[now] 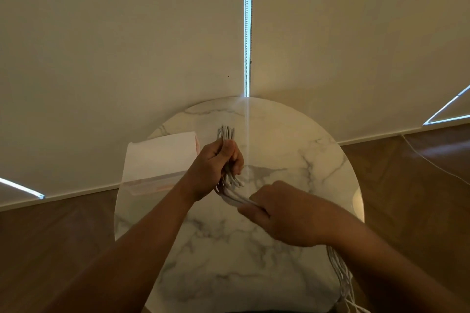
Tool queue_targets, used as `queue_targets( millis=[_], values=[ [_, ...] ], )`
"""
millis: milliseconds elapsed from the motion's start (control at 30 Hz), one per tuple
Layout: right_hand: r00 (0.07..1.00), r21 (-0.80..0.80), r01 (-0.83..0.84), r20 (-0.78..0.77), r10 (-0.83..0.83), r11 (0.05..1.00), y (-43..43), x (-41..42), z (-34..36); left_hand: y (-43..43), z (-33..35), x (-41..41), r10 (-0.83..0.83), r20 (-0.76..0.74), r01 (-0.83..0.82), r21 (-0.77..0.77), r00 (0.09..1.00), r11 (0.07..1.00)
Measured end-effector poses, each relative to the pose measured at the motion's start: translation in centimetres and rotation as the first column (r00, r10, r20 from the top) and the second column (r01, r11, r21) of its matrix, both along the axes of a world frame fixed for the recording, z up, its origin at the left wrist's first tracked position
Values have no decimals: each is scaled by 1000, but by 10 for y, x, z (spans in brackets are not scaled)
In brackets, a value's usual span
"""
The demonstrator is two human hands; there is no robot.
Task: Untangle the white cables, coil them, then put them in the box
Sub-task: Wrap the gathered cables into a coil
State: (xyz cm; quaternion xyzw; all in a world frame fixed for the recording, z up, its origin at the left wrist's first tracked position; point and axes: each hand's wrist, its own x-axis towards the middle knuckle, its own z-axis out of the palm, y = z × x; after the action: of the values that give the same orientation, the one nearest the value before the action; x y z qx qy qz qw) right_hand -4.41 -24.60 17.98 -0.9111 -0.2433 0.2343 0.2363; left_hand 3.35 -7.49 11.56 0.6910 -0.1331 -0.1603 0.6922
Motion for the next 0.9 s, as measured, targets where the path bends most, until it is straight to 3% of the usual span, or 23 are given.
queue_targets(
  millis=[133, 333, 667, 800, 900],
  values=[
    [996, 80, -9, 90, 2, 997, -12, 14, 14, 6, 1, -5, -82, 3, 81, 79, 997, 994],
    [978, 217, 34, 193, -77, 976, -17, 31, 19, 3, 8, -11, -190, 1, 190, -5, 982, 982],
    [942, 367, 170, 210, -260, 915, -30, 54, -8, 4, 9, -14, -253, -259, 209, -185, 932, 960],
    [939, 525, 213, 122, -320, 824, -33, 52, -33, 4, 15, -14, -294, -259, 221, -277, 920, 935],
    [927, 679, 349, -147, -346, 646, -44, 40, -66, 9, 18, -9, -256, -331, 131, -357, 908, 925]
  ],
)
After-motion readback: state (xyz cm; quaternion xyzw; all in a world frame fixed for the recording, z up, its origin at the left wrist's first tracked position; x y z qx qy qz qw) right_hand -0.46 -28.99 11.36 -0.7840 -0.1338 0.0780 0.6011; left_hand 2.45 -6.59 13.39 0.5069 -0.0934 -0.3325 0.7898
